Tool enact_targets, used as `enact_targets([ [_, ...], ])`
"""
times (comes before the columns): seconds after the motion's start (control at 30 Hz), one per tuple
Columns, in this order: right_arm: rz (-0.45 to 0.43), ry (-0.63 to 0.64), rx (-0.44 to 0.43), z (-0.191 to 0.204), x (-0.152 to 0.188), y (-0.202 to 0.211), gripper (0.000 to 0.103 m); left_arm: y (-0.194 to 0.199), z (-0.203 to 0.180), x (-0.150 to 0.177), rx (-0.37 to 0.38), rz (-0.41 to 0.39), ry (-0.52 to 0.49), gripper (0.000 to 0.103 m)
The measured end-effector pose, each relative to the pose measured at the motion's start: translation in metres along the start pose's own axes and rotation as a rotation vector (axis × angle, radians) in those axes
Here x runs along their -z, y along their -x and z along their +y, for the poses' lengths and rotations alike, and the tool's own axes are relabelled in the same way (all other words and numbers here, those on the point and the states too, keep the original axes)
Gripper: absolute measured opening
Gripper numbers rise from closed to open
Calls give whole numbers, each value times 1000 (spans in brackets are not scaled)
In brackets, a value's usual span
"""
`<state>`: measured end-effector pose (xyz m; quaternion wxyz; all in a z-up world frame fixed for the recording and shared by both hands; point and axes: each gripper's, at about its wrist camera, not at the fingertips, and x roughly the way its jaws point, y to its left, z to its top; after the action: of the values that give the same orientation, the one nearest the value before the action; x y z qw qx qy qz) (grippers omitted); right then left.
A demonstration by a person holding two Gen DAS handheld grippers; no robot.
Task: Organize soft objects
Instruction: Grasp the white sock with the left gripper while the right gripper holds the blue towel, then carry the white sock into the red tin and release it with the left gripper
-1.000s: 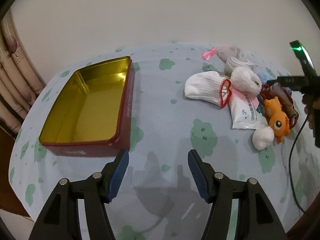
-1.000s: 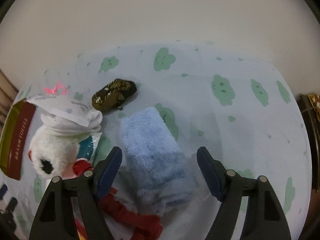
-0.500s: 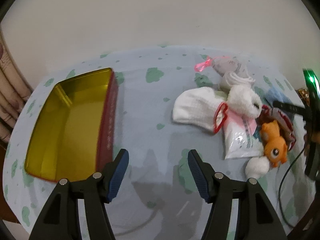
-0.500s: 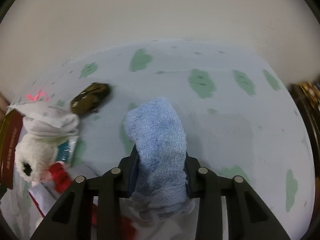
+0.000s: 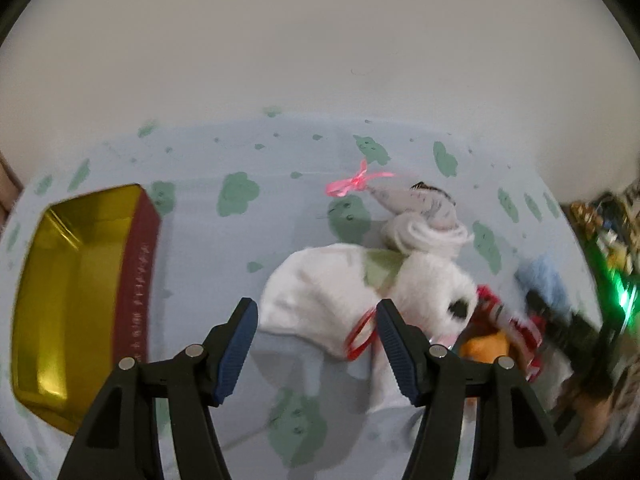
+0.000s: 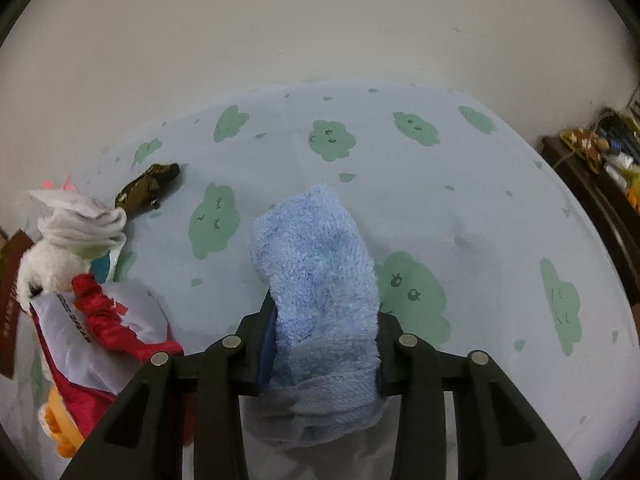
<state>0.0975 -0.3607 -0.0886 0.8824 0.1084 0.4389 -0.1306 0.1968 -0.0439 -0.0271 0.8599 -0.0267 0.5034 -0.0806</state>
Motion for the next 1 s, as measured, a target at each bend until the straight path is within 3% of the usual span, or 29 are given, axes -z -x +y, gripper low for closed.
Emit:
enact_targets([
  [0.27, -14, 19, 6, 3, 3, 0, 39, -44, -1, -12, 75, 145, 149, 63],
  [0.33, -15, 17, 3, 2, 3, 0, 40, -56, -4, -11, 59, 173, 154, 63],
  [0.5, -15, 18, -2, 2, 3, 0, 41, -75, 2, -8, -20, 185, 143, 63],
  [0.6, -16, 17, -3, 2, 3, 0, 41, -74, 9, -6, 4, 165, 154, 62],
  [0.67, -16, 17, -4, 2, 3, 0, 42, -71, 14, -7, -2, 152, 162, 46],
  [0.83, -17, 16, -7, 2, 3, 0, 42, -64, 16, -7, 38, 142, 119, 28],
  [1.0, -17, 16, -6, 2, 4, 0, 42, -42, 16, -4, 31, 109, 80, 27],
])
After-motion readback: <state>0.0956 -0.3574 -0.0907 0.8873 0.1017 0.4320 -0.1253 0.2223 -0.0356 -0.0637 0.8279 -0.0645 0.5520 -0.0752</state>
